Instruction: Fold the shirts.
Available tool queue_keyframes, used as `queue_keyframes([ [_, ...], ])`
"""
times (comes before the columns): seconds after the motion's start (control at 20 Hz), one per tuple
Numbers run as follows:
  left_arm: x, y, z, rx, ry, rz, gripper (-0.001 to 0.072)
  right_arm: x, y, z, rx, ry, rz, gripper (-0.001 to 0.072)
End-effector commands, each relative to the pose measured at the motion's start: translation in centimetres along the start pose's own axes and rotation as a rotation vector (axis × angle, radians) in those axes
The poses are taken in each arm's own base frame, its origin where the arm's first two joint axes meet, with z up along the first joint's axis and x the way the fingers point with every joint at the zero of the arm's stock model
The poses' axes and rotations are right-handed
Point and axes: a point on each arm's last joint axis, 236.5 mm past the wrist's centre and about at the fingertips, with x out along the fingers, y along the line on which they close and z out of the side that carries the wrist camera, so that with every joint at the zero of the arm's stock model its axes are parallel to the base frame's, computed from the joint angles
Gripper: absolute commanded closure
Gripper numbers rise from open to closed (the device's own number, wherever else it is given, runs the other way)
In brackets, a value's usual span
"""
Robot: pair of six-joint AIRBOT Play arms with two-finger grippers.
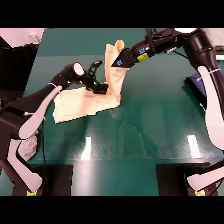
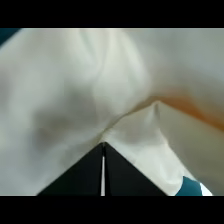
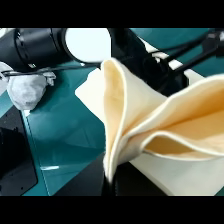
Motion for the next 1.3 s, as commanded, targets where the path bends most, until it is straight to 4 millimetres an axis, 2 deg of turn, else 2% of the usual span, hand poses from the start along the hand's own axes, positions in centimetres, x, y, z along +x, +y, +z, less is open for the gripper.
queue_keyframes([
  [0.0, -7.1, 3.1, 2.2, 0.054, -0.060, 0.126, 0.0681, 1.7, 0.9, 0.8, -0.013, -0.027, 0.007, 0.0700],
  [0.15, -15.8, 5.3, 3.9, 0.042, -0.187, 0.199, 0.0680, 3.4, 1.6, 1.2, -0.027, -0.044, 0.017, 0.0700],
  [0.35, -27.1, 8.5, 4.0, 0.031, -0.343, 0.370, 0.0680, 7.3, 3.3, 1.3, -0.061, -0.032, 0.055, 0.0700],
  [0.45, -31.2, 8.9, 3.3, 0.017, -0.401, 0.414, 0.0680, 10.1, 4.3, 1.2, -0.072, -0.029, 0.079, 0.0700],
  [0.55, -34.0, 9.0, 2.6, 0.004, -0.438, 0.438, 0.0679, 13.7, 5.1, 0.5, -0.083, -0.038, 0.090, 0.0700],
  [0.65, -35.4, 8.7, 2.0, 0.001, -0.451, 0.447, 0.0679, 17.7, 5.9, -0.2, -0.136, -0.068, 0.082, 0.0696],
  [0.75, -35.3, 8.4, 1.5, -0.003, -0.435, 0.441, 0.0679, 22.0, 7.7, -0.6, -0.175, -0.098, 0.094, 0.0695],
  [0.8, -35.0, 8.2, 1.2, -0.012, -0.422, 0.427, 0.0680, 24.3, 9.1, -0.5, -0.208, -0.132, 0.102, 0.0642],
  [0.85, -34.7, 8.1, 1.1, -0.031, -0.417, 0.411, 0.0679, 26.1, 10.4, -0.4, -0.207, -0.172, 0.112, 0.0429],
  [0.9, -34.5, 8.0, 0.9, -0.041, -0.411, 0.405, 0.0679, 27.3, 11.3, -0.6, -0.209, -0.192, 0.109, 0.0303],
  [0.95, -34.5, 8.0, 0.7, -0.042, -0.403, 0.404, 0.0679, 27.9, 11.7, -1.2, -0.207, -0.194, 0.104, 0.0298],
  [1.0, -34.4, 8.0, 0.5, -0.042, -0.393, 0.402, 0.0679, 27.8, 11.6, -1.9, -0.206, -0.178, 0.093, 0.0298],
  [1.1, -34.1, 8.0, 0.0, -0.045, -0.368, 0.399, 0.0679, 25.9, 9.6, -2.6, -0.230, -0.133, 0.043, 0.0298],
  [1.25, -34.0, 7.9, -0.1, -0.046, -0.366, 0.395, 0.0679, 20.3, 5.8, -2.6, -0.201, -0.049, 0.020, 0.0301],
])
